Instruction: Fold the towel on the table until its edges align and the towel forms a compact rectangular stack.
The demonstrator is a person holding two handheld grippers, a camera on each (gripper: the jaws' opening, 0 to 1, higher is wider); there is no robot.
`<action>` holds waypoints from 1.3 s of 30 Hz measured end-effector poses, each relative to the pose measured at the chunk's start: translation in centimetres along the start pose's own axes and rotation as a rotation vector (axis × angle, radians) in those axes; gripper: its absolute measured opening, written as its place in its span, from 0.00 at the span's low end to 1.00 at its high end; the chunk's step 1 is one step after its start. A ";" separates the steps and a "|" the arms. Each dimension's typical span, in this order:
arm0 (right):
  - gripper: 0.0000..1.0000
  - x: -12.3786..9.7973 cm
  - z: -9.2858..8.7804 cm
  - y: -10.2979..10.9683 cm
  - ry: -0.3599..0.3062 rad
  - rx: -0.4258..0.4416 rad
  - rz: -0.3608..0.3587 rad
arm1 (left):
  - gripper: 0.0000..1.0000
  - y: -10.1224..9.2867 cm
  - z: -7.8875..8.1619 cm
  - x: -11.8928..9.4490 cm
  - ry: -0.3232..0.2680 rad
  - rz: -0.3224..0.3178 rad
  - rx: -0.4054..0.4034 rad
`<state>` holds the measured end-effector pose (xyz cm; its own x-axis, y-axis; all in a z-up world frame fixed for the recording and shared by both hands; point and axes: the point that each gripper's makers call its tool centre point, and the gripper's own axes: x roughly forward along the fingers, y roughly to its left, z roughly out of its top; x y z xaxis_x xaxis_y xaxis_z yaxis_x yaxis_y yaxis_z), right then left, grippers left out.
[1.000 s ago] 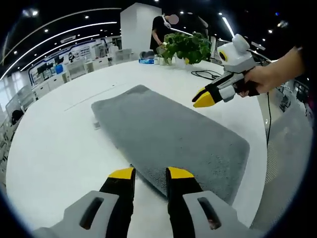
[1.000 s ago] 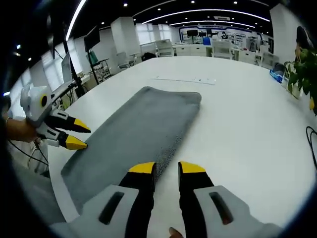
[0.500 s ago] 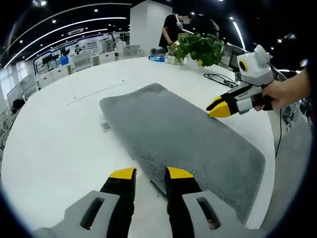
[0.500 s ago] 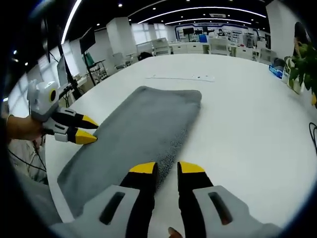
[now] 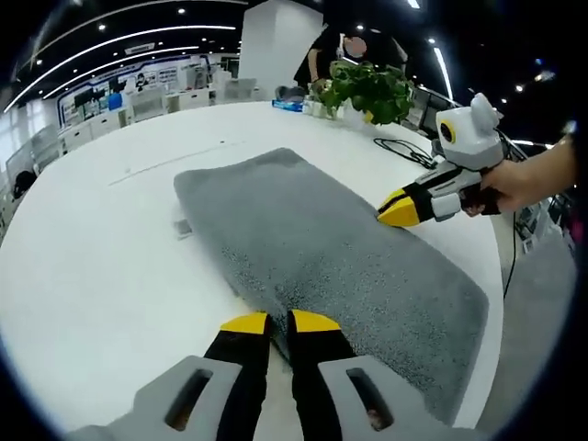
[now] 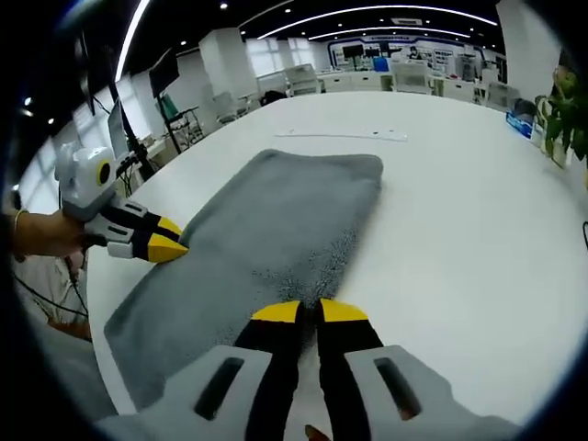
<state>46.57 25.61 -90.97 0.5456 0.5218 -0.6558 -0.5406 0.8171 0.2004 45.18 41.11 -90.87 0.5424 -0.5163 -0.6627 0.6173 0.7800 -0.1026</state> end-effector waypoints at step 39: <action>0.21 -2.5 1.1 2.1 -0.043 -0.165 0.031 | 0.31 -1.1 0.6 -3.5 0.020 0.061 0.152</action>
<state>44.78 26.31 -88.06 0.5520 0.5592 -0.6185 -0.6534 0.7509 0.0958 42.92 41.81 -87.96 0.5710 -0.4618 -0.6788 0.6637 0.7463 0.0506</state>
